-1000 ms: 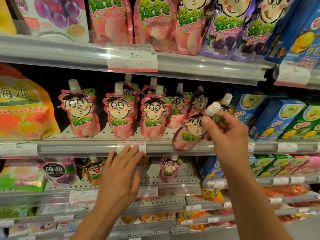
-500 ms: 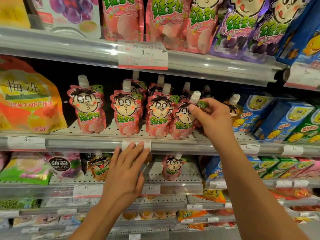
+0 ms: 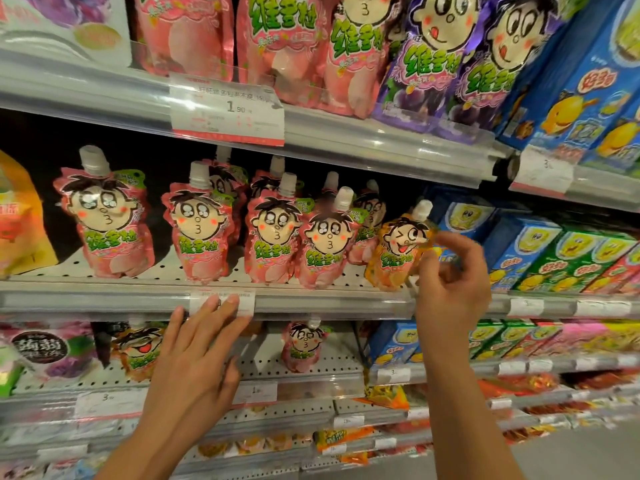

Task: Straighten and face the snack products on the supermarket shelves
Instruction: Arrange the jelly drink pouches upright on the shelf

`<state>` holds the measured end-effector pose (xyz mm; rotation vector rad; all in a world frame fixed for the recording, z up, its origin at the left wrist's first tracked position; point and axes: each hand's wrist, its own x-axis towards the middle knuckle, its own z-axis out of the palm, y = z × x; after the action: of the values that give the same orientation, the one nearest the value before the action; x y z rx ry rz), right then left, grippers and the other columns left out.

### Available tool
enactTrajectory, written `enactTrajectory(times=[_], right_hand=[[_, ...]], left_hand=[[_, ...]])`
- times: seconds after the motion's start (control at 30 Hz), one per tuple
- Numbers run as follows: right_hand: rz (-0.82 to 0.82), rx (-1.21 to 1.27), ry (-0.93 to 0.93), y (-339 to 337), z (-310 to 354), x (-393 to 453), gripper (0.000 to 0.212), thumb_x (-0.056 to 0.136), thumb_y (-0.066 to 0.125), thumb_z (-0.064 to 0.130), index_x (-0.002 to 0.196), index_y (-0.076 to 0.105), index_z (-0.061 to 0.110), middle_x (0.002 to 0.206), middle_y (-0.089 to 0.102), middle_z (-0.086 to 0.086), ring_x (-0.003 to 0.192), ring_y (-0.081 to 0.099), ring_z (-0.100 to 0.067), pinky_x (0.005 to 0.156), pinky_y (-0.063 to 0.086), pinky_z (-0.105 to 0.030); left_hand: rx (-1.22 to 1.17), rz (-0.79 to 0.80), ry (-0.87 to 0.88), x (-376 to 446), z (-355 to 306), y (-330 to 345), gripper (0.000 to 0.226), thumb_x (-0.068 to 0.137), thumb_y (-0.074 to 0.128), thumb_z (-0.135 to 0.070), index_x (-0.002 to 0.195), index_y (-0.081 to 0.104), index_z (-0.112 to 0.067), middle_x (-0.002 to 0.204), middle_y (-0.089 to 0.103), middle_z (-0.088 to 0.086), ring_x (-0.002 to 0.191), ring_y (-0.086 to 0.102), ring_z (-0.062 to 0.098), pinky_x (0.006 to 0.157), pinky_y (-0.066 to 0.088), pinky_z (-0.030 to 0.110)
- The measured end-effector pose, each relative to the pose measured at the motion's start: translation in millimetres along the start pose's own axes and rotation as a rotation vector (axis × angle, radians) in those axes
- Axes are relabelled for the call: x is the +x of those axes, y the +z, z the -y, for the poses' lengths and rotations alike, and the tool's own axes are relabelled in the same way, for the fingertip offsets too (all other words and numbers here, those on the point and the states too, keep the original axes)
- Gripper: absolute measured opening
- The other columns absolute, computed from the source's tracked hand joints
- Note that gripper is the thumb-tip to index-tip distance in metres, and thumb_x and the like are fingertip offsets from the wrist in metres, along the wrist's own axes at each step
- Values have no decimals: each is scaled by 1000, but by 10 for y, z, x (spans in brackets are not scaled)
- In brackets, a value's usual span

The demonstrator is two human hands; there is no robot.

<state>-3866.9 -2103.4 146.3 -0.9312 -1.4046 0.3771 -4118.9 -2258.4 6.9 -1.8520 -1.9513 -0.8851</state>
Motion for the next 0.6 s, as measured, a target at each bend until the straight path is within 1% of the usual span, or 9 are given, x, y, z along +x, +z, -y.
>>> enactTrajectory(times=[0.07,0.1,0.13,0.17,0.23,0.3,0.43,0.5,0.6], right_hand=[[-25,-71,-20,-22,-21,185,29,97,63,14,125,60,15,93,66,1,60,57,-5,58,45,-21],[-3,-96,-4,-17,-33,266,35,96,65,18,130,57,17,103,66,6,63,59,-5,62,49,-22],[33,-118,17,-4,-53,334,40,95,66,23,133,55,20,111,64,16,67,63,-8,68,54,-27],[77,-143,37,7,-69,385,43,95,68,28,135,54,23,111,63,26,71,66,-11,74,57,-35],[174,-150,81,36,-100,437,47,92,70,34,136,54,27,102,63,37,75,71,-15,81,59,-46],[230,-143,98,64,-126,450,41,91,70,37,129,57,29,98,66,33,75,73,-18,81,59,-50],[249,-143,81,83,-171,447,14,90,71,36,100,63,41,93,72,11,72,74,-17,78,60,-50],[258,-153,77,69,-174,463,8,90,73,34,92,66,38,88,73,4,74,74,-18,77,61,-49],[294,-153,80,37,-130,478,9,90,75,29,95,71,24,87,74,2,73,76,-15,75,62,-48]], left_hand=[[1,-11,-8,-4,-12,14,55,86,44,-26,136,62,-14,157,44,5,149,33,31,122,20,61],[0,-18,-11,-6,-15,20,53,86,45,-26,133,64,-14,156,44,5,149,34,32,122,19,61],[0,-24,-10,-10,-16,29,50,85,45,-26,129,66,-14,156,45,6,148,35,33,122,19,62],[-2,-29,-5,-16,-19,40,46,85,46,-26,124,68,-15,155,46,7,148,36,35,121,19,63],[-6,-32,3,-23,-13,49,37,85,47,-26,113,70,-16,154,46,8,147,37,37,120,20,65],[-11,-28,5,-27,-3,39,33,85,48,-27,107,71,-18,154,46,8,148,35,36,121,19,64],[-14,-24,11,-31,-11,6,30,85,47,-27,101,71,-19,155,45,7,149,32,33,122,17,61],[-9,-24,11,-29,-21,-1,29,86,47,-27,99,71,-19,156,44,7,150,32,32,123,17,61],[-4,-14,7,-35,-24,-11,27,86,48,-26,97,71,-18,157,42,6,151,31,31,123,18,61]])
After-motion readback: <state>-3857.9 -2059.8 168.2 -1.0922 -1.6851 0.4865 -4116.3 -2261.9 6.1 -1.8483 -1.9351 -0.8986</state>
